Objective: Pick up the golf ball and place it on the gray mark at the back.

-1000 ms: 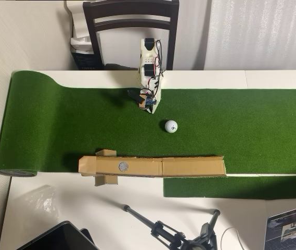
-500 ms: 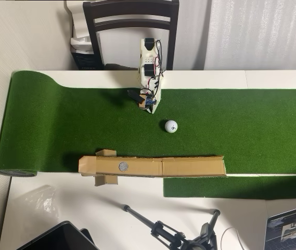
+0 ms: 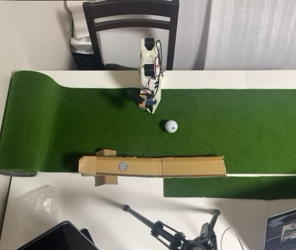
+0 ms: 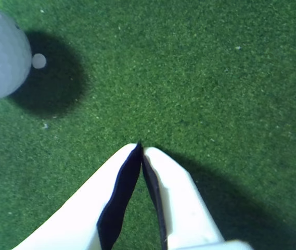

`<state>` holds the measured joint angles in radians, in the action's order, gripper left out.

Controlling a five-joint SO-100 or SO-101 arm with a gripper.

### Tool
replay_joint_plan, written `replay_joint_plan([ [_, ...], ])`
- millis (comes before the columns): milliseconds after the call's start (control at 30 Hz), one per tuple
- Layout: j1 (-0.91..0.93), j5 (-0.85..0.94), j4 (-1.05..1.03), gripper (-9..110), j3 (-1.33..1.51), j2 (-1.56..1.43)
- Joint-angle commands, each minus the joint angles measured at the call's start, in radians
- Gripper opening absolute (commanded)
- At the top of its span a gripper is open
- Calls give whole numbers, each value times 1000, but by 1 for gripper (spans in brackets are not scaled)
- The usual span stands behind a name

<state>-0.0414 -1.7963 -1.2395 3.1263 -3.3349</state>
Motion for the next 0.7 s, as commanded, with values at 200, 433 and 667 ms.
replay_joint_plan([
  [200,-6,8,0,1,67,-92],
  [433,-5,8,0,1,67,-92],
  [667,-9,6,0,0,67,-92],
])
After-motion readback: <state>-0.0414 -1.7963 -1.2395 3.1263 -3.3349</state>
